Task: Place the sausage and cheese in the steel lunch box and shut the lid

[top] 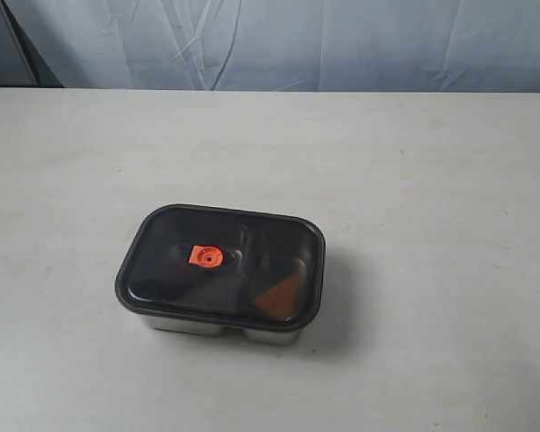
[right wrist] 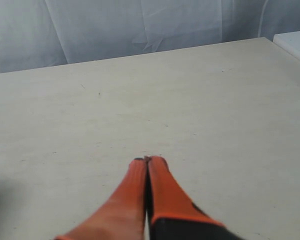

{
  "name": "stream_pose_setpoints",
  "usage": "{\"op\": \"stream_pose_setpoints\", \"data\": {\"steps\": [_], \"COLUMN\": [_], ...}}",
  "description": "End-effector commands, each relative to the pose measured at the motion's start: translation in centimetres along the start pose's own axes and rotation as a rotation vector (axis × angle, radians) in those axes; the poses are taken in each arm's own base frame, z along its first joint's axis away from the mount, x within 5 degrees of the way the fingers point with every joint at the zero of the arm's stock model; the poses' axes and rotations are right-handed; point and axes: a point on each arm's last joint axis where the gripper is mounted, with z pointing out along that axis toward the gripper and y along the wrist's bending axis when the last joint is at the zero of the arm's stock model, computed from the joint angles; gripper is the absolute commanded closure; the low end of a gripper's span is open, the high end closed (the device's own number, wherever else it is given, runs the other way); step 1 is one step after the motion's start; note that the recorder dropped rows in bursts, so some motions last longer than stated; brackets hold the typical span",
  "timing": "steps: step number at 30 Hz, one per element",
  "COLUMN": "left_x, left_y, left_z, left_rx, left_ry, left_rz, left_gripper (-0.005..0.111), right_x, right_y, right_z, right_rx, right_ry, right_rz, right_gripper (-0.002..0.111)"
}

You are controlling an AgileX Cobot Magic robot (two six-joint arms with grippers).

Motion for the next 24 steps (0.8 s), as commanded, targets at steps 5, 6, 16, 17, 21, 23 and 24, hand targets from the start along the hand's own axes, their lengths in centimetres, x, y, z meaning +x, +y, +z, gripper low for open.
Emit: {"op": "stream_pose_setpoints", "data": {"steps": [5, 6, 16, 17, 21, 23, 24], "left_x": [2.2, 3.0, 10.9, 11.4, 13.3, 14.0, 14.3], "left_y": [1.2, 1.3, 2.0, 2.0, 2.0, 2.0, 2.0], "left_z": [0.4, 0.6, 1.8, 1.8, 1.6, 1.5, 1.5], "left_rx": [-0.15, -0.174, -0.31, -0.321, -0.375, -0.398, -0.408], "left_ry": [-0.069, -0.092, -0.095, -0.094, -0.091, -0.092, -0.095], "left_rz": [0.069, 0.047, -0.166, -0.172, -0.216, -0.222, -0.223], "left_gripper": [0.107, 0.107, 0.107, 0.107, 0.107, 0.107, 0.107], "right_x": [0.0, 0.0, 0.0, 0.0, 0.0, 0.0, 0.0], "right_y": [0.0, 0.0, 0.0, 0.0, 0.0, 0.0, 0.0], "right_z": [0.0, 0.0, 0.0, 0.0, 0.0, 0.0, 0.0], "right_rx": [0.003, 0.003, 0.003, 0.003, 0.003, 0.003, 0.003], "right_ry": [-0.017, -0.017, -0.012, -0.012, -0.012, -0.012, -0.012], "right_rz": [0.002, 0.002, 0.002, 0.002, 0.002, 0.002, 0.002], "right_gripper": [0.109, 0.109, 0.109, 0.109, 0.109, 0.109, 0.109]}}
